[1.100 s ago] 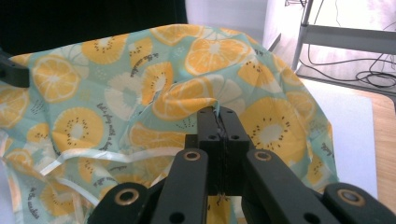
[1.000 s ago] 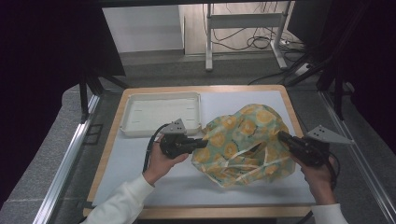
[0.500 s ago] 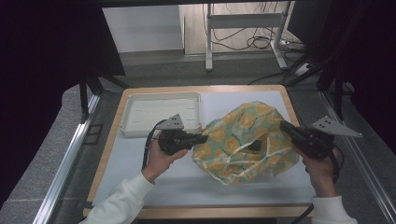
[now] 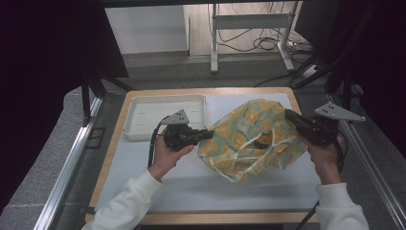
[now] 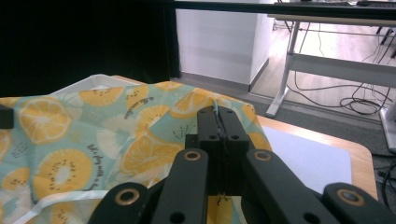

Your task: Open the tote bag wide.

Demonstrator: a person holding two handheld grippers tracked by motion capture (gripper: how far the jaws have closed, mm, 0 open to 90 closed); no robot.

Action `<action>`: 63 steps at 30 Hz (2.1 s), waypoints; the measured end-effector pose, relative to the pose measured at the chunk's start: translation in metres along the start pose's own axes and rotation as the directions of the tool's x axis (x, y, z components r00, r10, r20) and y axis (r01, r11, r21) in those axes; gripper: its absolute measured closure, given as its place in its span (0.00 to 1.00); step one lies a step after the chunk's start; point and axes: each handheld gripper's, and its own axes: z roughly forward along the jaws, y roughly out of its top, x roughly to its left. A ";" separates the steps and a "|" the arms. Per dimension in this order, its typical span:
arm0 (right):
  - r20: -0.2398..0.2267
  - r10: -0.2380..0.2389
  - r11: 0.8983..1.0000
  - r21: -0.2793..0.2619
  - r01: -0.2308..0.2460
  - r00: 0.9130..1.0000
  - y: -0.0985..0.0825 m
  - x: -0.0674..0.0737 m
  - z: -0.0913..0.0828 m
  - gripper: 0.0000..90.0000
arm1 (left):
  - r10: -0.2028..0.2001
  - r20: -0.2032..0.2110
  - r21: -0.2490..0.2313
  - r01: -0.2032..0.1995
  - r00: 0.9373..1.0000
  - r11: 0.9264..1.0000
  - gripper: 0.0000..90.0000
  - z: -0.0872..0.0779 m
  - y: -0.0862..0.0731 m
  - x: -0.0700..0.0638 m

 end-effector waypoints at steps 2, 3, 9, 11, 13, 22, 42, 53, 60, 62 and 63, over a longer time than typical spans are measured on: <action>0.007 0.012 1.000 0.000 -0.012 1.000 0.001 -0.004 0.002 0.98 | -0.002 -0.002 -0.003 0.002 1.000 1.000 0.99 0.000 0.002 0.003; 0.008 0.019 1.000 -0.002 -0.019 1.000 0.001 -0.005 0.003 0.98 | -0.005 -0.005 -0.005 0.005 1.000 1.000 0.99 0.000 0.003 0.004; 0.021 0.037 0.999 -0.010 -0.037 0.999 0.007 -0.014 0.006 0.98 | -0.027 -0.019 -0.014 0.027 0.999 1.000 0.99 -0.001 0.007 0.014; 0.023 0.043 0.999 -0.012 -0.042 0.999 0.010 -0.016 0.009 0.98 | -0.040 -0.030 -0.020 0.040 0.999 0.999 0.99 0.000 0.008 0.018; 0.026 0.048 0.999 -0.010 -0.048 0.999 0.013 -0.018 0.013 0.98 | -0.050 -0.047 -0.030 0.049 0.998 0.998 0.99 0.001 0.008 0.023; 0.046 0.086 0.996 -0.003 -0.086 0.995 0.022 -0.032 0.043 0.98 | -0.113 -0.091 -0.040 0.110 0.989 0.993 0.99 0.010 0.007 0.043; 0.094 0.113 0.973 0.192 -0.129 0.989 -0.016 -0.048 0.110 0.99 | -0.136 -0.168 0.041 0.144 0.976 0.989 0.99 0.029 -0.005 0.061; 0.080 0.118 0.951 0.277 -0.136 0.990 -0.041 -0.047 0.128 0.99 | -0.159 -0.209 0.120 0.186 0.965 0.975 0.99 0.039 -0.023 0.070; 0.078 0.126 0.936 0.321 -0.145 0.989 -0.056 -0.048 0.131 0.99 | -0.121 -0.215 0.170 0.159 0.969 0.973 0.99 0.044 -0.028 0.065; 0.077 0.130 0.931 0.334 -0.148 0.989 -0.059 -0.048 0.132 0.99 | -0.117 -0.215 0.179 0.157 0.969 0.971 0.99 0.046 -0.030 0.065; 0.075 0.130 0.927 0.345 -0.148 0.989 -0.061 -0.048 0.132 0.99 | -0.119 -0.216 0.183 0.160 0.969 0.970 0.99 0.046 -0.031 0.065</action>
